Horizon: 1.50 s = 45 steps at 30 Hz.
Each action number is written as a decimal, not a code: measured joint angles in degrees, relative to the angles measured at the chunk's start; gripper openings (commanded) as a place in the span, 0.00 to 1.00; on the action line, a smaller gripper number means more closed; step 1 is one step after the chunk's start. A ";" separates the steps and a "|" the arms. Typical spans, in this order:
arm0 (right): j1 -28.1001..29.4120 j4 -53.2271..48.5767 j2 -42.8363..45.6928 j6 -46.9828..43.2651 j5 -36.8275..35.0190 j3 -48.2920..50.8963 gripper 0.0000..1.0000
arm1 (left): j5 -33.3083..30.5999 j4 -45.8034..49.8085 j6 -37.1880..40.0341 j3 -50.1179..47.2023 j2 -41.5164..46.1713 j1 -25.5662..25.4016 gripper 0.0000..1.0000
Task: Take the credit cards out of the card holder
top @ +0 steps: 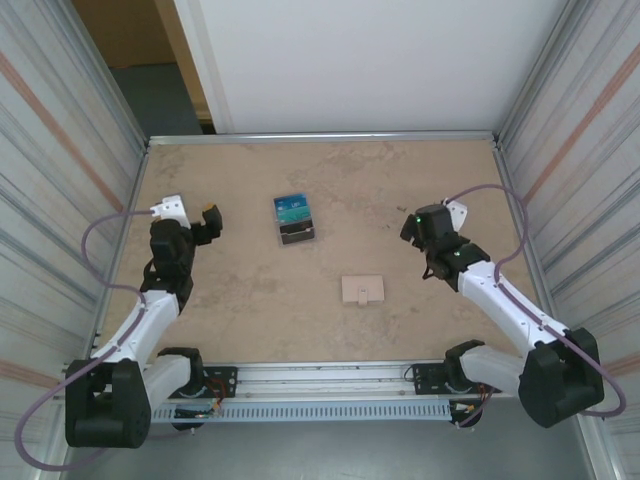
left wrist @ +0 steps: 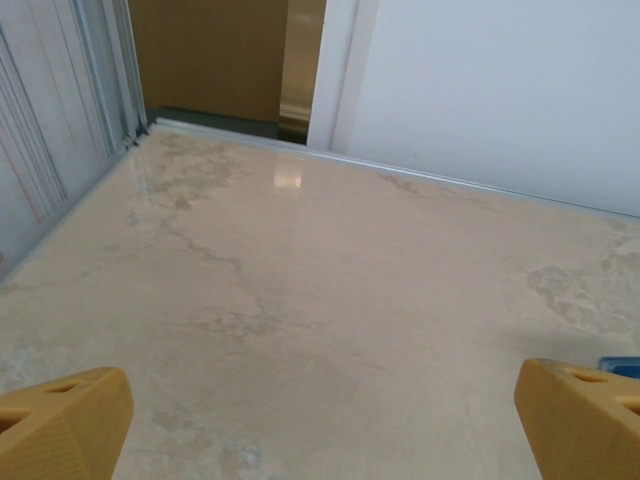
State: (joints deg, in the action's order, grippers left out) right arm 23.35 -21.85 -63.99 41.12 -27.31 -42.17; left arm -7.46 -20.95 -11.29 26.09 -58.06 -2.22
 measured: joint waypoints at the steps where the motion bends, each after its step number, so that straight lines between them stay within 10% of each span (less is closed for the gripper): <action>1: 1.79 -2.91 0.00 2.93 -0.33 -0.22 0.99 | 0.26 0.48 -0.66 0.02 0.00 -0.13 0.99; 13: 18.60 -21.66 0.42 29.90 2.29 -0.31 1.00 | 1.92 7.67 5.16 5.64 -1.95 -17.94 0.99; 30: 15.91 -28.11 10.91 34.05 1.70 1.20 0.99 | 33.03 30.42 41.68 31.19 -34.84 -39.78 0.99; 45: 12.83 -28.85 12.37 33.88 1.84 1.20 0.99 | 35.54 36.74 50.53 41.18 -49.40 -47.34 0.99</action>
State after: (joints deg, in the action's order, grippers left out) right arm 36.18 -50.70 -51.62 75.00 -25.47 -40.97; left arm 28.08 15.79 39.24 67.26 -107.46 -49.56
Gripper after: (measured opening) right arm 0.987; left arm 0.986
